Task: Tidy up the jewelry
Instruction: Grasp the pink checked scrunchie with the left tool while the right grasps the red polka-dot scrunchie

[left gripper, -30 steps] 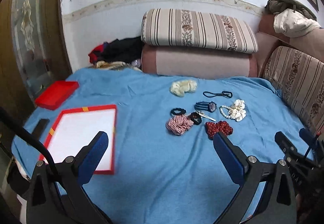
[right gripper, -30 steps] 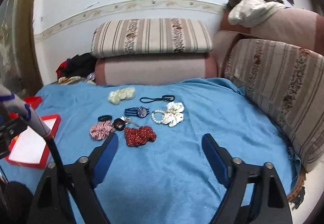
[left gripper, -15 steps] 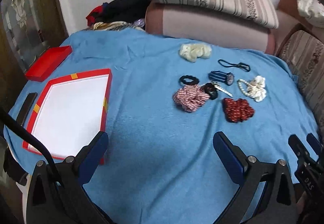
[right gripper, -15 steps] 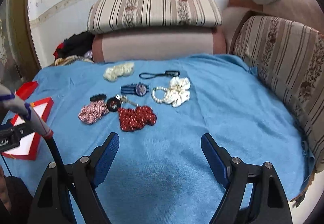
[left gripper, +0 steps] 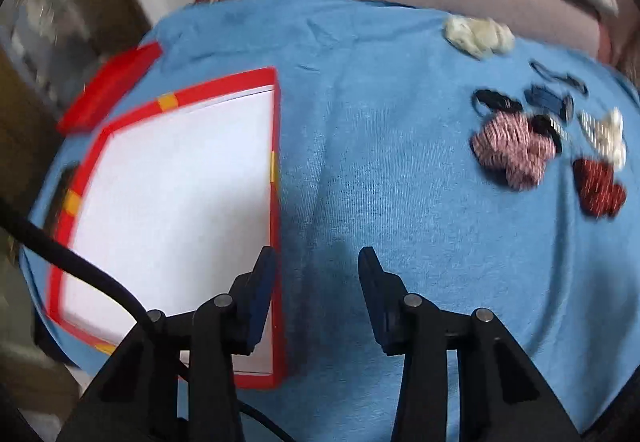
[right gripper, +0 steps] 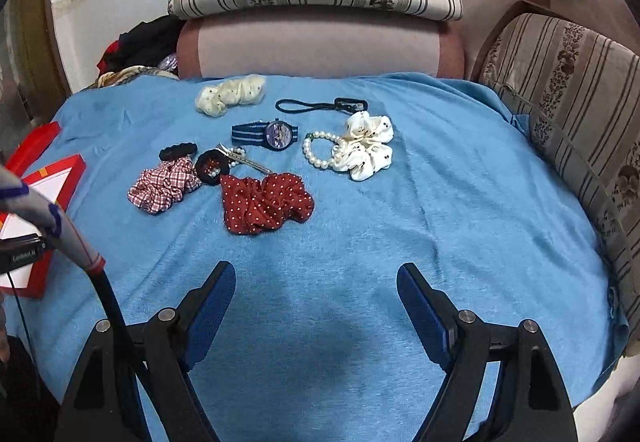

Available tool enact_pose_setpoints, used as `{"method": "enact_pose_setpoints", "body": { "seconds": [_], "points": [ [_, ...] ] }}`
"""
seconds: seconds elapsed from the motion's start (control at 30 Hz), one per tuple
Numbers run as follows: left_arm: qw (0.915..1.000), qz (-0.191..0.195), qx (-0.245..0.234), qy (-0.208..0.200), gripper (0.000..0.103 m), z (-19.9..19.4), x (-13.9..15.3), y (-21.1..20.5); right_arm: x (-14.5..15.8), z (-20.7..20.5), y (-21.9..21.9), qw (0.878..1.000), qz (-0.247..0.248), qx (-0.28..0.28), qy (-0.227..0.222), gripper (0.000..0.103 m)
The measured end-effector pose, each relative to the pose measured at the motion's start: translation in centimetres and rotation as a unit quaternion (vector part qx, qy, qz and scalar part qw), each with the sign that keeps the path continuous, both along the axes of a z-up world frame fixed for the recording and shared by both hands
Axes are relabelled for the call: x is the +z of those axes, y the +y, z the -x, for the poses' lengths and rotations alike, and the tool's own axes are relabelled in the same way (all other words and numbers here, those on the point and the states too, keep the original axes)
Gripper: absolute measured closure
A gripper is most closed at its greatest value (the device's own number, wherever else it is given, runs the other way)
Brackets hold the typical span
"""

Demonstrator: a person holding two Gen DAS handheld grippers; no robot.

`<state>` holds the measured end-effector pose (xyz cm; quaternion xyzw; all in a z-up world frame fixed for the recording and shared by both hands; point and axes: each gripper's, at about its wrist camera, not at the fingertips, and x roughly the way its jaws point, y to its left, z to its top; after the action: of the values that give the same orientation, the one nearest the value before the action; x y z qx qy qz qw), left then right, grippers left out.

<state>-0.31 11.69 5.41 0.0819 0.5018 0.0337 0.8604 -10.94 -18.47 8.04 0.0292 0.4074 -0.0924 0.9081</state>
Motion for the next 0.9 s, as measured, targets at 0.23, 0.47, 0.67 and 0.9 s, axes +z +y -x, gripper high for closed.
{"method": "enact_pose_setpoints", "body": {
  "seconds": [0.23, 0.47, 0.67, 0.9],
  "points": [
    [0.9957, 0.058, 0.032, 0.065, 0.086, 1.2, -2.0, 4.3, 0.6, 0.9, 1.6, 1.000, 0.020, -0.004, -0.002, 0.016],
    [0.9963, 0.084, 0.018, 0.009, 0.070, 4.2, 1.7, 5.2, 1.4, 1.7, 2.3, 1.000, 0.024, -0.009, -0.009, 0.016],
    [0.9950, 0.075, -0.050, -0.044, 0.016, 3.7, 6.7, 0.7, 1.4, 2.5, 1.8, 1.000, 0.009, -0.018, -0.015, 0.016],
    [0.9876, 0.055, -0.111, -0.096, 0.005, 3.9, 9.4, -3.7, 2.1, 2.8, -0.7, 0.998, -0.029, -0.025, -0.043, 0.016]
  ]
}}
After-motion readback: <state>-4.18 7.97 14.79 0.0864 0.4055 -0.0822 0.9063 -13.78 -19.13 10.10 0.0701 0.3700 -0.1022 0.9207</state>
